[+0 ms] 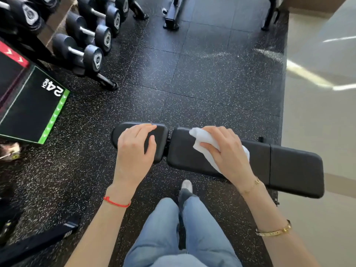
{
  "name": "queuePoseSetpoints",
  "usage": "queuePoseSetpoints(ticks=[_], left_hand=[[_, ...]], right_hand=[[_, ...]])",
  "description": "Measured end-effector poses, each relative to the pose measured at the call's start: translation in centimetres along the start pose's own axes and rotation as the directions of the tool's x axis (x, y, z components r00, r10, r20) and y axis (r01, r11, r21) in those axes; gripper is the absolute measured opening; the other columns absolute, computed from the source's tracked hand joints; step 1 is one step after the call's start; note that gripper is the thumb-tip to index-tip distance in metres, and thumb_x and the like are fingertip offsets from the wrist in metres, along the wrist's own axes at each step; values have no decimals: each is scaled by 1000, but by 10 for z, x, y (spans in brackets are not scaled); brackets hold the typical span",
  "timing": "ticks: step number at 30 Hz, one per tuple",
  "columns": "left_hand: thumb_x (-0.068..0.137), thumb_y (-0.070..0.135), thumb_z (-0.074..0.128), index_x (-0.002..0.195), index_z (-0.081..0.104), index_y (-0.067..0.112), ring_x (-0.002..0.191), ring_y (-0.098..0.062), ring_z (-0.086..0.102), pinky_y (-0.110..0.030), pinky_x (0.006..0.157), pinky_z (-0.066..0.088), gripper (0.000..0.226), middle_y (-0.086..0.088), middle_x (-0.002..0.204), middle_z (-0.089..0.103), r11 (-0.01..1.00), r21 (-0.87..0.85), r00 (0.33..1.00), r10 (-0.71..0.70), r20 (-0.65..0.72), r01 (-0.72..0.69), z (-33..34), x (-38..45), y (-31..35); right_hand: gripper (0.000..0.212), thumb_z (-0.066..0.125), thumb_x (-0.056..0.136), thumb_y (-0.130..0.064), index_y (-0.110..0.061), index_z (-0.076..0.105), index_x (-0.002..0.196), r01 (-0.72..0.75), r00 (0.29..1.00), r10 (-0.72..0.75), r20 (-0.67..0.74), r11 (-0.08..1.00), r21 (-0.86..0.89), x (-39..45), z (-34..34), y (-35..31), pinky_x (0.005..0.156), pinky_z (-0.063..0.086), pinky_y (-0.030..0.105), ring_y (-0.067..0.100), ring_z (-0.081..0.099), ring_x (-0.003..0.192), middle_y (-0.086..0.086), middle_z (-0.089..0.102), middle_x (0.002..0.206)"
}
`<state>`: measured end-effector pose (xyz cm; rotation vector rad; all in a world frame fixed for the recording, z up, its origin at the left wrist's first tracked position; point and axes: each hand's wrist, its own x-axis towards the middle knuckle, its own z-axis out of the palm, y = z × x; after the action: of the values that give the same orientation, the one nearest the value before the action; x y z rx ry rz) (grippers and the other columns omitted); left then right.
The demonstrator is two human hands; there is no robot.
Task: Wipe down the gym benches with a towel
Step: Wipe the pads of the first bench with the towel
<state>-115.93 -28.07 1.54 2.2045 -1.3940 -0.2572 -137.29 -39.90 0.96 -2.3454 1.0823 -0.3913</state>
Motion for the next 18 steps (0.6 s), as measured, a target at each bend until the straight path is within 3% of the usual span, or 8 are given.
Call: queuePoseSetpoints(ticks=[7, 18], left_hand=[[95, 10, 55, 122, 65, 11, 117, -21, 60, -50, 105, 44, 28, -2, 123, 66, 996, 13, 990, -88, -108, 90, -46, -16, -13], [95, 9, 56, 122, 65, 12, 118, -20, 59, -48, 105, 43, 29, -2, 124, 66, 962, 1, 948, -268, -171, 273, -100, -21, -98]], right_hand=[[30, 56, 98, -34, -16, 60, 122, 103, 994, -103, 43, 995, 19, 27, -11, -37, 87, 42, 41, 24, 52, 91, 0, 60, 103], [31, 58, 97, -33, -16, 60, 123, 247, 949, -248, 194, 969, 29, 100, 56, -117, 90, 41, 44, 27, 53, 95, 2, 61, 106]])
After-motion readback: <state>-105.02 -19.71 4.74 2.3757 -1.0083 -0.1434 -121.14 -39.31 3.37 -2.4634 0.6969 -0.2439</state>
